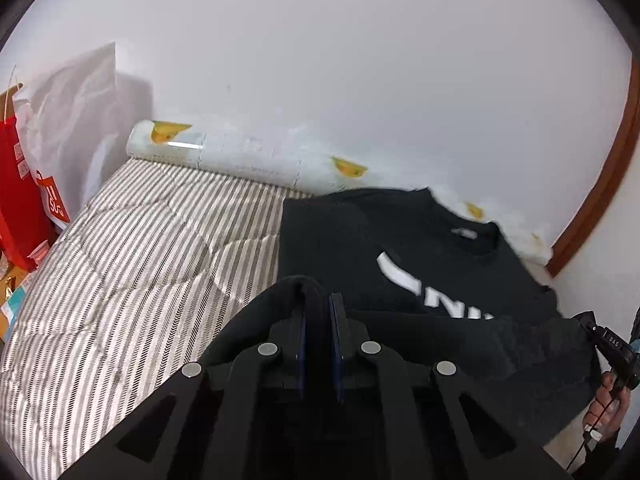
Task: Fold small clothes
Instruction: 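Lift the side edge with the right tool and fold it across the body, then open the right tool and release the folded side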
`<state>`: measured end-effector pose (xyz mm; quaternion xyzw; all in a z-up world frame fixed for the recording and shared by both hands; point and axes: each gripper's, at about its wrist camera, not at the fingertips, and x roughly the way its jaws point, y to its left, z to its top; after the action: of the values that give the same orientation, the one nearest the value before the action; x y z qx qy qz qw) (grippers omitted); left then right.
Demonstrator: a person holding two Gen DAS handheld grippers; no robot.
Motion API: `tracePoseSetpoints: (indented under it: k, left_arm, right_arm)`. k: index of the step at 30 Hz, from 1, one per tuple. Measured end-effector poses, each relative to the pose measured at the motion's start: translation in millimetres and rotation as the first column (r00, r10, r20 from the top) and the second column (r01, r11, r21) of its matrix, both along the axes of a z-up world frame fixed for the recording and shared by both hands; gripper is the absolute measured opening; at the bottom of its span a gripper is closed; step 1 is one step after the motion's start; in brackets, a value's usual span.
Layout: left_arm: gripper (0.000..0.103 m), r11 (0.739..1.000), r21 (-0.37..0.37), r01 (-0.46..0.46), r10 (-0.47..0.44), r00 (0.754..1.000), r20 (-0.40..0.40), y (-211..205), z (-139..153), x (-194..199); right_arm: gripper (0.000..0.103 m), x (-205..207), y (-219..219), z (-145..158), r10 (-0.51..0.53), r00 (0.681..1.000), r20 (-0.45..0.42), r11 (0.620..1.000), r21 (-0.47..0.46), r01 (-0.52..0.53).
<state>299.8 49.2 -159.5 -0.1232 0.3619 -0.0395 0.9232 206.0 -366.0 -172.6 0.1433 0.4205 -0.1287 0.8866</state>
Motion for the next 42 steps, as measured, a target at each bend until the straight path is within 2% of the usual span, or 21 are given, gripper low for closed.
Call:
tracePoseSetpoints:
  k: [3,11,15,20,33,38,42]
  left_arm:
    - [0.013,0.999,0.033,0.0,0.0,1.0,-0.004,-4,-10,5]
    - [0.017,0.985,0.17,0.011,-0.013,1.0,0.008,-23,-27,5]
    - [0.019,0.988,0.154,0.013,-0.013,1.0,-0.001,-20,-30,7]
    - [0.021,0.984,0.179,0.006,-0.005,1.0,-0.009,-24,-31,8]
    - [0.031,0.991,0.131,0.018,-0.017,1.0,-0.009,-19,-32,6]
    - [0.039,0.993,0.117,0.027,-0.027,1.0,-0.004,-19,-31,4]
    - [0.053,0.993,0.11,0.046,-0.047,0.999,0.008,-21,-30,2]
  right_arm:
    - [0.009,5,-1,-23,-0.017,0.999,-0.05,0.999,-0.043,0.015]
    - [0.011,7,11,-40,0.006,0.994,-0.11,0.979,-0.201,-0.028]
    - [0.011,7,7,-39,0.006,0.993,-0.116,0.981,-0.19,-0.028]
    - [0.015,8,12,-41,0.01,0.991,-0.132,0.976,-0.216,-0.038]
    - [0.016,9,16,-46,0.007,0.989,-0.147,0.974,-0.225,-0.041]
    - [0.016,7,15,-46,0.007,0.99,-0.141,0.976,-0.216,-0.038]
    - [0.017,6,16,-46,0.005,0.99,-0.139,0.975,-0.221,-0.036]
